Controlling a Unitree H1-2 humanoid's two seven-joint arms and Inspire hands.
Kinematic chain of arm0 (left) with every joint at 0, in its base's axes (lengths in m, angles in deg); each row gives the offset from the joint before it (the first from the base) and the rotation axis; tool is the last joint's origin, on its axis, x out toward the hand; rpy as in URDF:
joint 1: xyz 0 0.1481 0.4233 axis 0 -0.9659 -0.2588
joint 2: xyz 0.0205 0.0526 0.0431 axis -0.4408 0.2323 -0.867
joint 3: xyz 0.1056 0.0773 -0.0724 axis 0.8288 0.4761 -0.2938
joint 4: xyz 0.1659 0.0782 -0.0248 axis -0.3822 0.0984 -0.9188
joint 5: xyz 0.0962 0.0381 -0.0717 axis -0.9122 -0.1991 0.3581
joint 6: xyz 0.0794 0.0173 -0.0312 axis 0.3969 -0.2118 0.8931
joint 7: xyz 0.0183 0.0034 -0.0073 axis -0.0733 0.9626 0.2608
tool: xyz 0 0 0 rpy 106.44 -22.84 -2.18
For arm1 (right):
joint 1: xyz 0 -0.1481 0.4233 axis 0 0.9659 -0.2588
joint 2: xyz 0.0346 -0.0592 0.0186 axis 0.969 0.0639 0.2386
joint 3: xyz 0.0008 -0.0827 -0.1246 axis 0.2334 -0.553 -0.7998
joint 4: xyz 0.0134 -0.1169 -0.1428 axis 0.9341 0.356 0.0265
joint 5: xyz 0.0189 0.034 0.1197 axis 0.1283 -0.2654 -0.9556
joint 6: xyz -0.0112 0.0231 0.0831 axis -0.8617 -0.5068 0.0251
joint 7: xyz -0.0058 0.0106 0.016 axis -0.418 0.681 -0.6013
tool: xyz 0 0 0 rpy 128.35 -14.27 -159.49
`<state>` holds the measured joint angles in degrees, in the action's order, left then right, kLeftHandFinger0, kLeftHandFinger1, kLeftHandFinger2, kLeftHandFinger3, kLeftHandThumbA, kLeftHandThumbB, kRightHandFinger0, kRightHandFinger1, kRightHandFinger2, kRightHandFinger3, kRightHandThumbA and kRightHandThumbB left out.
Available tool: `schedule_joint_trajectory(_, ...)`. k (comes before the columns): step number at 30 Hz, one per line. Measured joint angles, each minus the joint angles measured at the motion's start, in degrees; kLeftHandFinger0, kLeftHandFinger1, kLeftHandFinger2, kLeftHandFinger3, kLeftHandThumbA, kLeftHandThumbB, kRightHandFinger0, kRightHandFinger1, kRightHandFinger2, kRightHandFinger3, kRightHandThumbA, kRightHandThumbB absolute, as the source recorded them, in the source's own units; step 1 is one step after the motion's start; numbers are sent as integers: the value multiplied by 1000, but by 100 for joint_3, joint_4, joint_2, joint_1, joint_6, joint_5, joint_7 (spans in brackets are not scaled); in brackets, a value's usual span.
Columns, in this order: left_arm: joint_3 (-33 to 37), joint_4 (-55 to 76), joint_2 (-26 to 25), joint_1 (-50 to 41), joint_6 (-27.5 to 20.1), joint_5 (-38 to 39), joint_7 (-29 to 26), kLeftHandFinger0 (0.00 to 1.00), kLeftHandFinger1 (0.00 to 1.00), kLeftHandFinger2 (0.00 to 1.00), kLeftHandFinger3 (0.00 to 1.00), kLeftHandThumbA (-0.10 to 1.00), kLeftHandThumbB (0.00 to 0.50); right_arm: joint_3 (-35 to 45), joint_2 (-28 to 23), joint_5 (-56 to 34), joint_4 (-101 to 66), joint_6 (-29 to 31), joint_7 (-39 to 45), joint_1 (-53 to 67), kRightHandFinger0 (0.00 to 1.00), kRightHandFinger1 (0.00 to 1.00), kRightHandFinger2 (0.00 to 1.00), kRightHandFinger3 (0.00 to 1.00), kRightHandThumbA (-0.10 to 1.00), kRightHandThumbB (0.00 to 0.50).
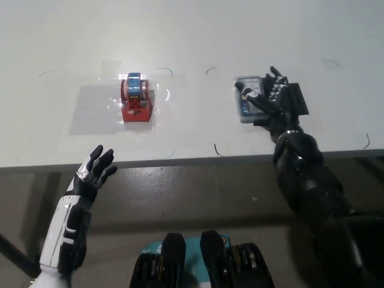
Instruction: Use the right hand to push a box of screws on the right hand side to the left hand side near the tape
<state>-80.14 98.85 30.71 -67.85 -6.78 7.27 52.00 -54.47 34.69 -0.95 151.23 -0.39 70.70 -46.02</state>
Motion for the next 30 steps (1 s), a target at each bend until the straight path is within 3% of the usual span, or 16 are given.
schedule_joint_trajectory(11, -1, 9, 0, 33, 0, 2, 2, 1000, 1000, 1000, 1000, 1000, 49, 136, 353, -149, -2, 8, 35, -54, 1000, 1000, 1000, 1000, 1000, 225)
schedule_joint_trajectory(20, -1, 12, -1, 48, 2, 7, 3, 1000, 1000, 1000, 1000, 1000, 42, 131, 497, -198, -4, 18, 82, -59, 1000, 1000, 1000, 1000, 1000, 259)
schedule_joint_trajectory(24, -1, 12, 0, 63, 1, 9, 3, 1000, 1000, 1000, 1000, 1000, 46, 132, 738, -243, -3, 8, 142, -80, 1000, 1000, 1000, 1000, 1000, 243)
schedule_joint_trajectory(26, -1, 12, 0, 72, 1, 7, 2, 1000, 1000, 1000, 1000, 1000, 52, 139, 872, -256, -2, 0, 167, -90, 1000, 1000, 1000, 1000, 1000, 248)
schedule_joint_trajectory(28, -1, 12, 0, 74, 0, 4, 3, 1000, 1000, 1000, 1000, 1000, 47, 139, 982, -260, -2, 0, 182, -103, 1000, 1000, 1000, 1000, 1000, 308)
schedule_joint_trajectory(30, -1, 12, -1, 75, -2, 5, 3, 1000, 1000, 1000, 1000, 1000, 43, 138, 1113, -260, 0, -14, 184, -135, 1000, 1000, 1000, 1000, 1000, 320)
